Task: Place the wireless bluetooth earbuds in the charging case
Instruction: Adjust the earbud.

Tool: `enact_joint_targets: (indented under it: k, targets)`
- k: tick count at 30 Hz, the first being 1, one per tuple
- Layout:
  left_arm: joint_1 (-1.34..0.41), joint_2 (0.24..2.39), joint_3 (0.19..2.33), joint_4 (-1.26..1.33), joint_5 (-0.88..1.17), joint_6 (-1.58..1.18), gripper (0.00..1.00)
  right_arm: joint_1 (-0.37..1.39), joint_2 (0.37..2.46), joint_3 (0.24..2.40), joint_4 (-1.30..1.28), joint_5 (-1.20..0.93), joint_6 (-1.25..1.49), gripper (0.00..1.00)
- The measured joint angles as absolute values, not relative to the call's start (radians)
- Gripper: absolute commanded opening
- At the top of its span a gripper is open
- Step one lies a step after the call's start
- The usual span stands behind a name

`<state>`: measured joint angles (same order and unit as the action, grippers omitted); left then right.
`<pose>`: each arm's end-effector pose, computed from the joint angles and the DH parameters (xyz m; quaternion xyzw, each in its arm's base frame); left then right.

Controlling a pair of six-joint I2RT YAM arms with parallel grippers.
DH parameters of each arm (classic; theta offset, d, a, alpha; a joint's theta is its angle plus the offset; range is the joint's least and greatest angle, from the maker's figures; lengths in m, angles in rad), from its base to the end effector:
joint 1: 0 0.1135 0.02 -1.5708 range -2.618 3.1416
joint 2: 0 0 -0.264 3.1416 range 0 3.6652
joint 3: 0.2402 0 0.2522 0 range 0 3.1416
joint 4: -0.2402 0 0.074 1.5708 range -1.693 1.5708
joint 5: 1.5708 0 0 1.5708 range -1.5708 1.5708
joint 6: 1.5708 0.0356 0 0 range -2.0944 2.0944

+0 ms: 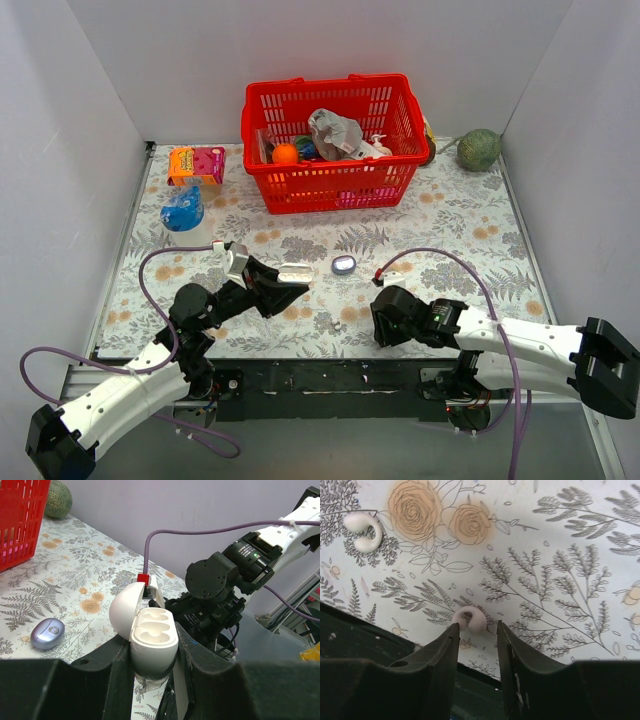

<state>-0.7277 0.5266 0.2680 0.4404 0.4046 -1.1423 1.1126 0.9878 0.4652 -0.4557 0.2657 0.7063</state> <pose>0.1019 -0.1095 0.2608 0.0220 0.6453 -0.6820 0.3435 0.0868 0.1549 0.1737 -0.1534 0.9363 0.1505 0.2777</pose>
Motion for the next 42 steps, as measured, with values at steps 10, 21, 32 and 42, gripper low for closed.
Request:
enact_joint_targets:
  k: [10, 21, 32, 42]
  targets:
    - [-0.728, 0.521, 0.268, 0.432, 0.405, -1.142, 0.0, 1.11, 1.065, 0.461, -0.357, 0.195, 0.706, 0.18]
    - [-0.728, 0.522, 0.268, 0.426, 0.404, -1.142, 0.0, 1.093, 0.952, 0.443, -0.31, 0.229, 0.711, 0.06]
    - [-0.728, 0.522, 0.268, 0.428, 0.4, -1.146, 0.0, 0.919, 1.132, 0.452, -0.094, 0.213, 0.703, 0.13]
    - [-0.728, 0.522, 0.268, 0.434, 0.391, -1.149, 0.0, 0.82, 1.221, 0.401, 0.121, 0.143, 0.737, 0.5]
